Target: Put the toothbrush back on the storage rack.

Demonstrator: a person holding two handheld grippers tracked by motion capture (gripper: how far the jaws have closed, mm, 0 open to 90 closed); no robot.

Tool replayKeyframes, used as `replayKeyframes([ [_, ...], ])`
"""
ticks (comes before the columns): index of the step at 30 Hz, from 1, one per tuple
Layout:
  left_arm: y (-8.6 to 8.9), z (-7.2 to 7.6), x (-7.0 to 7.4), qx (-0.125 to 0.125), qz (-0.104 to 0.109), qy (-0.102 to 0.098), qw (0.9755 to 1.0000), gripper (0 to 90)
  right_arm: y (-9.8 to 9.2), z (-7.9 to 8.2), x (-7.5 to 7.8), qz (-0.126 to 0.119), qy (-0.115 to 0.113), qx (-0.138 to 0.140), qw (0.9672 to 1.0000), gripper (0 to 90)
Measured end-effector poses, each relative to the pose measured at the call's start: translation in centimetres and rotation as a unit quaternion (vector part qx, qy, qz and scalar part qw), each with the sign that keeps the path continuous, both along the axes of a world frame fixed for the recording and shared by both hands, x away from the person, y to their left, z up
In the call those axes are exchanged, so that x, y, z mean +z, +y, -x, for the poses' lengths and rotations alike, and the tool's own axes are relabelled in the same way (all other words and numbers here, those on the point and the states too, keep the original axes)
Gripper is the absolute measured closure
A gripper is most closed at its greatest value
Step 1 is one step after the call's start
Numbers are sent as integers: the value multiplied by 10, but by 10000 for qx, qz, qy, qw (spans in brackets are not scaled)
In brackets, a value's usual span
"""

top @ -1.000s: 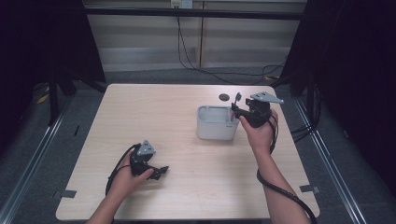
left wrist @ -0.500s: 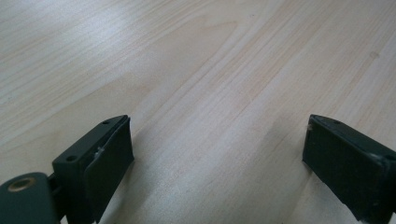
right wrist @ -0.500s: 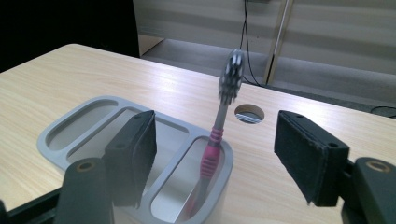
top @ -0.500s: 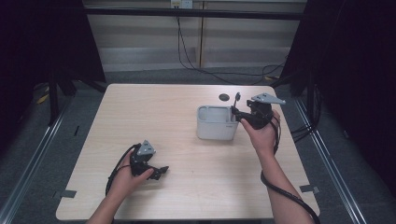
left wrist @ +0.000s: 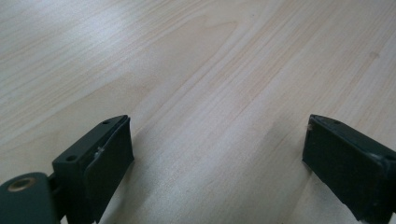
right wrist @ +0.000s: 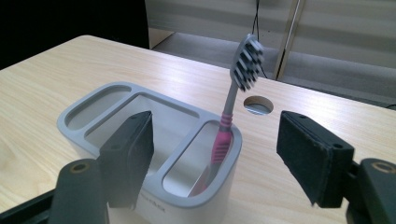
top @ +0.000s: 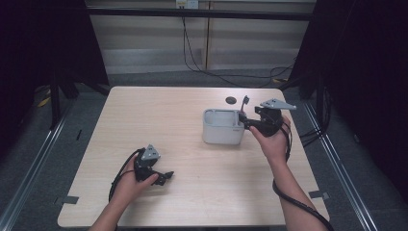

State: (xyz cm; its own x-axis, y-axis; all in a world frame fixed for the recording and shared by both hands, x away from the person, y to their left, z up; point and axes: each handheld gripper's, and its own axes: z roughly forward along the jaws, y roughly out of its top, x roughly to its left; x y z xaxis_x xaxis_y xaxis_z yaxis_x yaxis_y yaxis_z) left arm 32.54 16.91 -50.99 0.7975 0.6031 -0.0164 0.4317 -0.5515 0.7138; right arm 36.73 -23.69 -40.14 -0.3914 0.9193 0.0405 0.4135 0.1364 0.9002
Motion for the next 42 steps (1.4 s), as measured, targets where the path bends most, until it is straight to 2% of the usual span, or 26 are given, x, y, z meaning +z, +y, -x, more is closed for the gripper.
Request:
replayKeyframes([
  [9,0,0,0,0,-4,-1,10000,81,-2,8,-1,12,32,123,9999,277],
  [12,0,0,0,0,0,0,10000,80,-3,11,-2,-51,36,139,9999,277],
  [16,0,0,0,0,0,0,10000,81,-3,15,-5,14,61,214,9998,277],
  [27,0,0,0,1,-1,-1,10000,81,-4,24,-12,1,130,341,9993,275],
  [42,0,0,0,4,2,-1,10000,80,-8,36,-27,19,335,534,9980,272],
])
